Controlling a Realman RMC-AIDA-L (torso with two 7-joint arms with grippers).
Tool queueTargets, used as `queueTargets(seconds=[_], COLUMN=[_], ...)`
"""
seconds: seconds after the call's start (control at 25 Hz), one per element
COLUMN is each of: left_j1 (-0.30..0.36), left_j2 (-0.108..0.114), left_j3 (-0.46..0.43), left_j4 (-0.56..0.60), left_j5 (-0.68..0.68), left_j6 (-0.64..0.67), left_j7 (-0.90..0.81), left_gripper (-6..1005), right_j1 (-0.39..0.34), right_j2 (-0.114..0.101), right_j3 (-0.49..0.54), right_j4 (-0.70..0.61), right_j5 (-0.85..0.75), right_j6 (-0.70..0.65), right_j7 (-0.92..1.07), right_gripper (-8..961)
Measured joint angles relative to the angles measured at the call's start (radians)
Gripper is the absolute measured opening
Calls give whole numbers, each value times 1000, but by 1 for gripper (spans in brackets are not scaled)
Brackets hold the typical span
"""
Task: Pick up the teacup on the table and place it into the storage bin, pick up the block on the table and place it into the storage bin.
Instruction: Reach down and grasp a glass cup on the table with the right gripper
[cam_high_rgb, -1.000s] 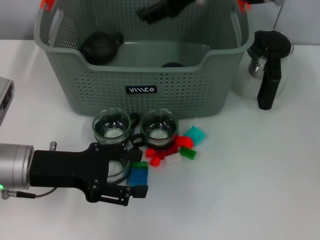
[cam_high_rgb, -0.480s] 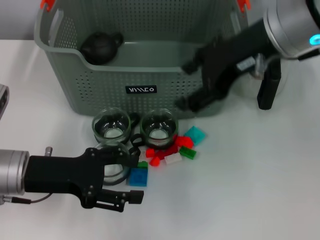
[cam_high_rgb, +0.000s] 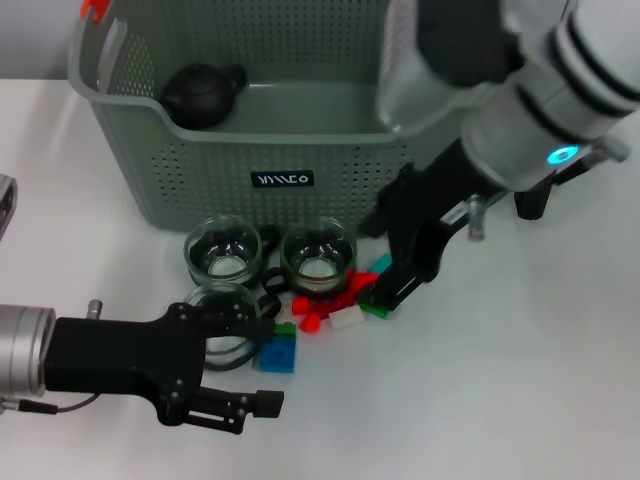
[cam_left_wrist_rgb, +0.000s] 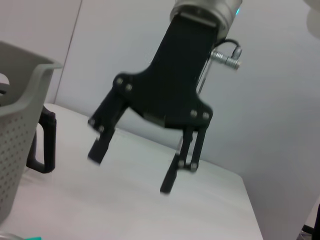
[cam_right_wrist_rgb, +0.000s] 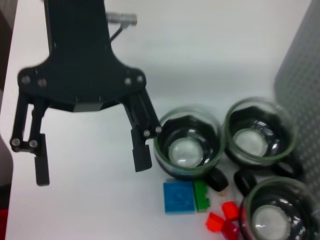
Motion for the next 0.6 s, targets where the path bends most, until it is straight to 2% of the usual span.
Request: queueTargets(seconds=[0.24,0.6], left_j1=[0,-2], left_j2=[-1,-2], left_j3=[3,0], left_j4=[0,-2], left_j5=[1,1], left_j6=[0,0], left_j7=[1,9], left_gripper=[783,781], right_j1=[62,105], right_j2=[2,7], right_j3=[-73,-197], right_j4=[169,321], right_j5=[4,55], right_j6=[113,341], right_j7=[-18,-44], right_gripper=[838,838])
